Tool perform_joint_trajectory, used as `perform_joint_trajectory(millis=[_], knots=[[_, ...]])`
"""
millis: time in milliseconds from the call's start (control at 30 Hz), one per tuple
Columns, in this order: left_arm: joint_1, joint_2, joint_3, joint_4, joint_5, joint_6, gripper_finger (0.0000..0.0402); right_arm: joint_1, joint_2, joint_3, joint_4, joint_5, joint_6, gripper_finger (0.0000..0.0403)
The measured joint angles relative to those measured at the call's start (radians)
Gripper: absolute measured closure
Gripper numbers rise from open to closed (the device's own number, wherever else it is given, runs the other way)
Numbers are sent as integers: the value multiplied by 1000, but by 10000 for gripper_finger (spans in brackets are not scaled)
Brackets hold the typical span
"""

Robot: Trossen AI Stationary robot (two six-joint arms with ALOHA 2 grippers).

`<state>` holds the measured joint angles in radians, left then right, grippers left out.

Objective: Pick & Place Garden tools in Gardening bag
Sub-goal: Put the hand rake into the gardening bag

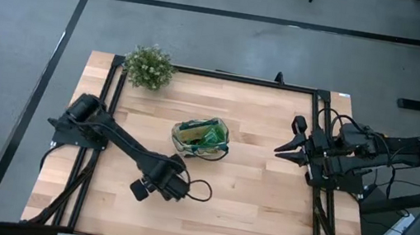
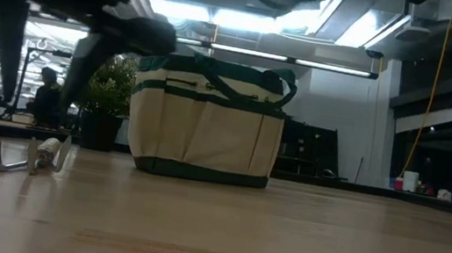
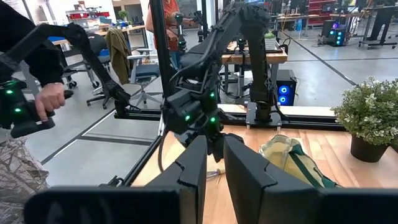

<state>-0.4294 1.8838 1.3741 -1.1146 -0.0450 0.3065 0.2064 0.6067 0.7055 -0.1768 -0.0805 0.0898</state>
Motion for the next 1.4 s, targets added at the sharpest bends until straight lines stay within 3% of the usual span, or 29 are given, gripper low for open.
perform_joint_trajectory(millis=[267, 500, 667, 933, 1400], knots=[[10, -185, -238, 219, -60, 45, 233, 0, 0, 0, 0, 0, 0, 343], [29, -219, -388, 349, -69, 108, 233, 0, 1, 0, -3, 0, 0, 343], [28, -217, -412, 403, -122, 109, 233, 0, 1, 0, -3, 0, 0, 343], [58, -217, -411, 420, -45, 143, 233, 0, 1, 0, -3, 0, 0, 343], [113, -216, -464, 486, -39, 127, 233, 0, 1, 0, -3, 0, 0, 343]])
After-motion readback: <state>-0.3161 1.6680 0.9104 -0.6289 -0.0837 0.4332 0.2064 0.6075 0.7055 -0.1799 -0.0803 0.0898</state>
